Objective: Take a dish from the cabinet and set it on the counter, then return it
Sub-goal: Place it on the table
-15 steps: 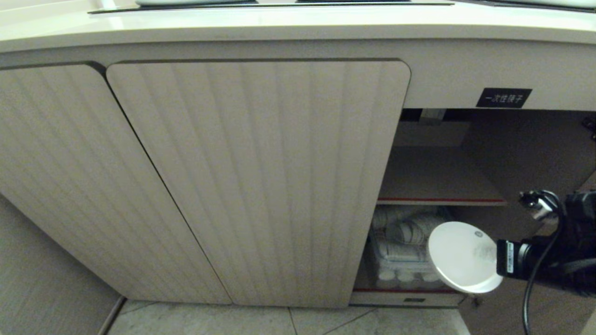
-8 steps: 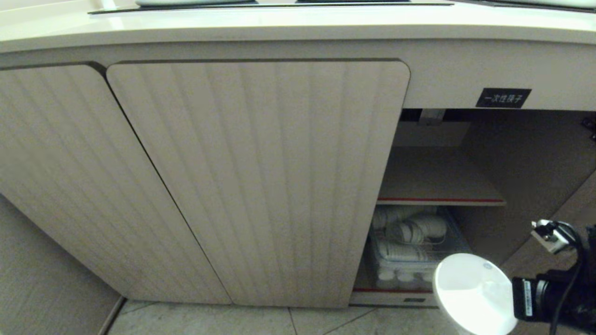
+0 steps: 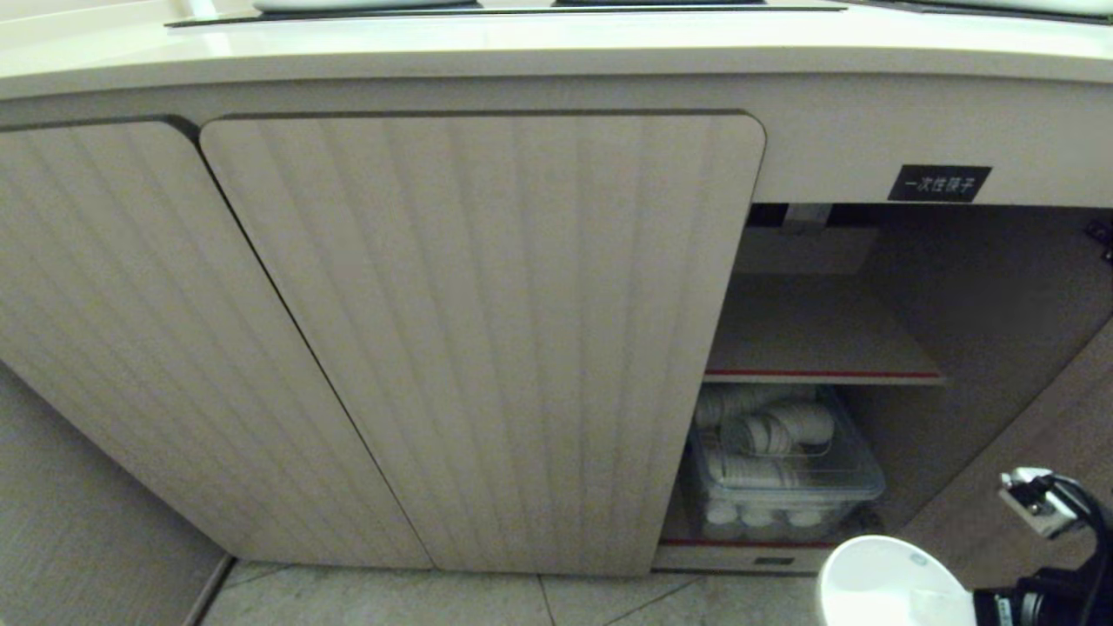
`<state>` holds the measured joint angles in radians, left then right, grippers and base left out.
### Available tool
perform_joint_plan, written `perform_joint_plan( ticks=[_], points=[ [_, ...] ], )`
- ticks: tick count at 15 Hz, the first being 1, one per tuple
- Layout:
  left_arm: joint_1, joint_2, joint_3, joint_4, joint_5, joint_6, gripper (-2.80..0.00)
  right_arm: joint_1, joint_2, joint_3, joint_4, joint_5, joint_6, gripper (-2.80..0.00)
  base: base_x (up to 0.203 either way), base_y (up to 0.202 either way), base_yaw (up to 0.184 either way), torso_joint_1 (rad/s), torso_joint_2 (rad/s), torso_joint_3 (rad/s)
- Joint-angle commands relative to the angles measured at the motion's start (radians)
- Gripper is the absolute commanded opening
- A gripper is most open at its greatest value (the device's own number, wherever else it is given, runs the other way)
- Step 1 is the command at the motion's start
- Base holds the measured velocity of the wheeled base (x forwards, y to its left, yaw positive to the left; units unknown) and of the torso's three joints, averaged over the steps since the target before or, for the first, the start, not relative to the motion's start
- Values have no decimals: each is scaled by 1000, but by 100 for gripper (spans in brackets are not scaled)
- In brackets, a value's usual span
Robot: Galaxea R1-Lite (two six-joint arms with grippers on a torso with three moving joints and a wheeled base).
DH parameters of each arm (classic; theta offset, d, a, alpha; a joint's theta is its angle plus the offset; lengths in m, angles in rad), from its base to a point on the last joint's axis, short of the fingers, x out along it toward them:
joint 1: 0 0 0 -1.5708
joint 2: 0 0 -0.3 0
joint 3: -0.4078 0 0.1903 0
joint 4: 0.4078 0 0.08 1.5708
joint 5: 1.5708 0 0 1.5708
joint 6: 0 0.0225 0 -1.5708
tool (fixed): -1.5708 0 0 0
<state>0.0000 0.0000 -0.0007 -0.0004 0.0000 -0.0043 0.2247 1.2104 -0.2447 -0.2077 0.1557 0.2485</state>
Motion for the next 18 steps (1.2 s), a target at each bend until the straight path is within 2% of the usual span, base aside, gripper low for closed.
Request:
perform_joint_plan(
  ticks=[1,18],
  points=[
    [0,0,-1,0,0,0,-280,8,-13,8,5,1,2,-280,0,0,0,0,0,0],
    [0,0,0,0,0,0,-280,8,-34,-28,35,-1,21,-280,0,0,0,0,0,0]
  ],
)
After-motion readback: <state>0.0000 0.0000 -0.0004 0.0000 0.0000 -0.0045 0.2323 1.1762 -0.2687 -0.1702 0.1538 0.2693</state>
